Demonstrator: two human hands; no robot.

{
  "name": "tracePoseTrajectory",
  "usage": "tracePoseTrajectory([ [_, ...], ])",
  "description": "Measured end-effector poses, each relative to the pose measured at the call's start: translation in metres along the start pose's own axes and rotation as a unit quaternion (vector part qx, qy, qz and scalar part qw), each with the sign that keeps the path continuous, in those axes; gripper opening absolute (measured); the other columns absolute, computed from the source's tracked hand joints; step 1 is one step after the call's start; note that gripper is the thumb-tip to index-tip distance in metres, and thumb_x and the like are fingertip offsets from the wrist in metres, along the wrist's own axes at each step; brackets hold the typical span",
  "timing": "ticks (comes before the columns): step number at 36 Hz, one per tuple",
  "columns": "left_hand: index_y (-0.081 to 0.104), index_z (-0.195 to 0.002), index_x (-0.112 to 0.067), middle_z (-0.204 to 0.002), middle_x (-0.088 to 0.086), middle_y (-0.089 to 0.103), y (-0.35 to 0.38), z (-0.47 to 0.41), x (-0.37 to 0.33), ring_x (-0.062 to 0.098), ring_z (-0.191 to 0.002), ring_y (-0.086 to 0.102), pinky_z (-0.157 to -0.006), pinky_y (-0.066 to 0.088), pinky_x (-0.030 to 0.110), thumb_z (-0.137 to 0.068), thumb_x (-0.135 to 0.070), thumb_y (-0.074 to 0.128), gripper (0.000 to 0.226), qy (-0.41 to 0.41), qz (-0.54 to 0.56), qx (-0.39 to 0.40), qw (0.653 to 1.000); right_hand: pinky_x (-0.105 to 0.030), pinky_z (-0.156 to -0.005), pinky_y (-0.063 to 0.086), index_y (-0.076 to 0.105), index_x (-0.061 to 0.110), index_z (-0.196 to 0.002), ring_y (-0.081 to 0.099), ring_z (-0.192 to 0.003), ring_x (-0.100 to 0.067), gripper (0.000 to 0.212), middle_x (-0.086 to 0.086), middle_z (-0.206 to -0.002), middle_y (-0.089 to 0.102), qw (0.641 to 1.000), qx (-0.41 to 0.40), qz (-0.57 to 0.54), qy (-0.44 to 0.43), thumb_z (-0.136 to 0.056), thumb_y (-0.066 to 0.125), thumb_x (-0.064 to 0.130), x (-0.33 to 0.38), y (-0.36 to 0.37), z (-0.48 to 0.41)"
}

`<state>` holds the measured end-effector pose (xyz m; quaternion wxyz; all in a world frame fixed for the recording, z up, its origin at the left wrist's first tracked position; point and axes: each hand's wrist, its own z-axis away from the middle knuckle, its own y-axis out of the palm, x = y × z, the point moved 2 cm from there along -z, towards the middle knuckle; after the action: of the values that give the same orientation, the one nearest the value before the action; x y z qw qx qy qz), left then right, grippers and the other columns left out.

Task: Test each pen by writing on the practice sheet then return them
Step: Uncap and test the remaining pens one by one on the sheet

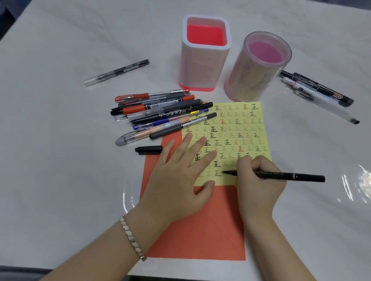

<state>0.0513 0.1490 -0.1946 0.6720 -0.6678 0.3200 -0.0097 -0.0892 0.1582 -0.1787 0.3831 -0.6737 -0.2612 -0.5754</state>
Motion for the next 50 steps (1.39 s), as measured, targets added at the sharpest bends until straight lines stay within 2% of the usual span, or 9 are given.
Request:
tracePoseTrajectory([
  [8, 0.059, -0.122, -0.008, -0.129, 0.008, 0.057, -0.019, 0.005, 0.009, 0.021, -0.124, 0.046, -0.106, 0.028, 0.041, -0.083, -0.009, 0.039, 0.044, 0.031, -0.028, -0.105, 0.994, -0.011, -0.047, 0.028, 0.036, 0.013, -0.046, 0.034, -0.044, -0.005, 0.045, 0.009, -0.039, 0.034, 1.0, 0.017, 0.005, 0.004, -0.082, 0.061, 0.007, 0.004, 0.0, -0.003],
  [18, 0.068, -0.086, -0.008, -0.097, 0.012, 0.063, -0.05, 0.02, 0.053, 0.024, -0.088, 0.039, -0.071, 0.026, 0.034, -0.082, -0.022, 0.041, 0.031, -0.062, -0.115, -0.134, 0.982, -0.01, -0.048, 0.032, 0.048, 0.008, -0.057, 0.039, -0.048, -0.003, 0.032, 0.002, -0.05, 0.044, 0.995, 0.095, 0.001, 0.009, -0.079, 0.07, 0.015, 0.018, 0.0, -0.009],
  [22, 0.066, -0.084, -0.013, -0.09, 0.006, 0.064, -0.055, 0.02, 0.048, 0.019, -0.087, 0.043, -0.072, 0.028, 0.029, -0.084, -0.026, 0.043, 0.026, -0.093, -0.065, -0.134, 0.984, -0.013, -0.053, 0.038, 0.056, 0.014, -0.058, 0.05, -0.051, -0.007, 0.025, 0.005, -0.051, 0.056, 0.99, 0.137, 0.005, 0.019, -0.079, 0.07, 0.017, 0.024, 0.0, -0.009],
  [25, 0.063, -0.092, -0.021, -0.086, -0.01, 0.064, -0.059, 0.017, 0.034, 0.015, -0.083, 0.058, -0.073, 0.038, 0.023, -0.09, -0.019, 0.053, 0.01, -0.143, 0.071, -0.13, 0.979, -0.015, -0.068, 0.046, 0.067, 0.02, -0.065, 0.065, -0.066, -0.008, 0.024, 0.004, -0.063, 0.071, 0.978, 0.2, -0.047, 0.041, -0.085, 0.061, 0.031, 0.035, 0.0, -0.004],
  [28, 0.051, -0.089, -0.039, -0.085, -0.029, 0.059, -0.061, 0.015, 0.016, -0.004, -0.088, 0.056, -0.073, 0.039, 0.007, -0.092, -0.02, 0.055, 0.02, -0.176, 0.228, -0.108, 0.951, -0.029, -0.081, 0.044, 0.072, 0.022, -0.077, 0.069, -0.079, -0.007, 0.044, -0.003, -0.073, 0.074, 0.962, 0.229, -0.097, 0.111, -0.086, 0.046, 0.055, 0.039, -0.003, 0.0],
  [31, 0.054, -0.088, -0.035, -0.088, -0.029, 0.061, -0.062, 0.011, 0.004, -0.013, -0.093, 0.051, -0.074, 0.036, 0.001, -0.09, -0.018, 0.056, 0.017, -0.16, 0.281, -0.118, 0.939, -0.041, -0.092, 0.042, 0.075, 0.026, -0.076, 0.068, -0.092, -0.011, 0.055, -0.008, -0.077, 0.075, 0.955, 0.24, -0.107, 0.139, -0.083, 0.03, 0.056, 0.041, -0.006, 0.0],
  [37, 0.055, -0.087, -0.034, -0.086, -0.025, 0.061, -0.064, 0.008, -0.007, -0.011, -0.093, 0.052, -0.076, 0.036, 0.001, -0.089, -0.017, 0.058, 0.018, -0.138, 0.317, -0.121, 0.931, -0.029, -0.08, 0.041, 0.076, 0.026, -0.071, 0.067, -0.097, -0.021, 0.054, -0.012, -0.072, 0.073, 0.957, 0.23, -0.131, 0.116, -0.082, 0.031, 0.052, 0.049, -0.013, -0.002],
  [46, 0.053, -0.087, -0.041, -0.095, -0.02, 0.059, -0.064, 0.004, -0.014, -0.007, -0.095, 0.05, -0.078, 0.037, 0.005, -0.089, -0.025, 0.056, 0.017, -0.079, 0.287, -0.093, 0.95, -0.035, -0.099, 0.037, 0.076, 0.032, -0.076, 0.067, -0.093, -0.008, 0.052, -0.005, -0.072, 0.074, 0.96, 0.255, -0.082, 0.087, -0.085, 0.028, 0.05, 0.043, -0.02, -0.002],
  [50, 0.051, -0.093, -0.041, -0.091, -0.022, 0.057, -0.061, 0.003, -0.016, -0.007, -0.093, 0.047, -0.078, 0.034, 0.004, -0.087, -0.035, 0.05, 0.009, -0.028, 0.269, -0.049, 0.961, -0.024, -0.079, 0.048, 0.071, 0.02, -0.067, 0.065, -0.069, -0.008, 0.042, -0.006, -0.057, 0.067, 0.959, 0.265, -0.073, 0.065, -0.085, 0.04, 0.043, 0.044, -0.02, -0.002],
])
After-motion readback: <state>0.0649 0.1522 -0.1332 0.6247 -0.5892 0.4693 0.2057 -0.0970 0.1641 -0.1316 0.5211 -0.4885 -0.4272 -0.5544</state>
